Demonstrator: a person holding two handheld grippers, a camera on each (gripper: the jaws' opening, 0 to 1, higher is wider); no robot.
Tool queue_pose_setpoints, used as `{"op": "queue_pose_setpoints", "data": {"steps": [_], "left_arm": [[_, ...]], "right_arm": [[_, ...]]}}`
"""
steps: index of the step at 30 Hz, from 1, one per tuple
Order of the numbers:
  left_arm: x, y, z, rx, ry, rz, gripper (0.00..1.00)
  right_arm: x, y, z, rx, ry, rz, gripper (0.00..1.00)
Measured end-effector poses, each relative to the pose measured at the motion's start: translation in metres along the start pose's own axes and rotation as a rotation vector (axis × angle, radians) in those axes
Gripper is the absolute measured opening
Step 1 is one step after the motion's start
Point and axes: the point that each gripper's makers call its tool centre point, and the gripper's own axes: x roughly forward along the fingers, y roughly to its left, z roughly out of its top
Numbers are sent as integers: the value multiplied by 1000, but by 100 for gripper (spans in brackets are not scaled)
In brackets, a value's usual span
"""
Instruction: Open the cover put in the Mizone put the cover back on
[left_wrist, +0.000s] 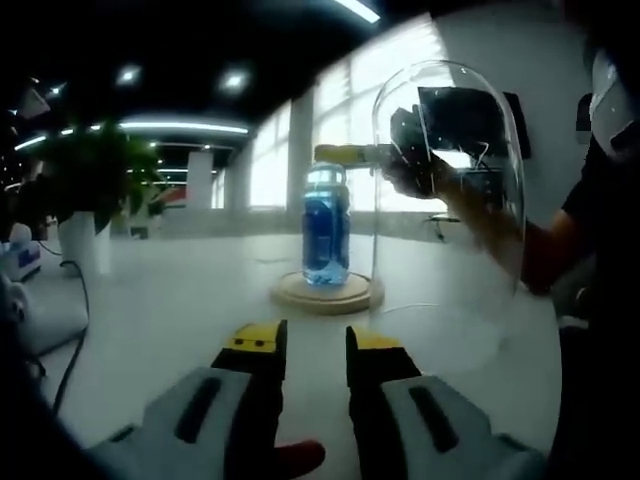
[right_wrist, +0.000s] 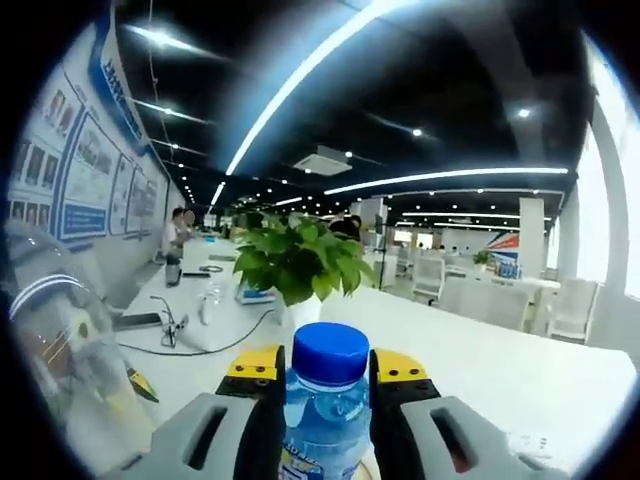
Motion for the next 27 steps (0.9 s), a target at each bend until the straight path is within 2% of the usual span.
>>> {"op": "queue_pose_setpoints", "data": {"steps": [4, 6, 8, 11, 17, 21, 27], "left_arm": [[0, 1, 0, 7, 5, 14, 18], [0, 0, 1, 8, 4, 12, 18], [0, -1, 2, 6, 2, 4, 18], [1, -2, 1, 2, 5, -2, 18], [-1, -2, 2, 7, -1, -13, 18], [-2, -1, 4, 16, -13, -9, 18], [-4, 4, 7, -4, -31, -1, 17]], "right_arm": [[-7, 1, 1, -25, 7, -20, 25], [-10, 0, 4, 35, -13, -15, 24], [-14, -6, 7, 43, -6, -50, 23], [-21, -2, 8, 23, -5, -57, 23], [-38, -11, 2, 31, -19, -103, 23], [-52, -5, -2, 62, -24, -104, 23], [-76, -4, -7, 41, -17, -154, 20]]}}
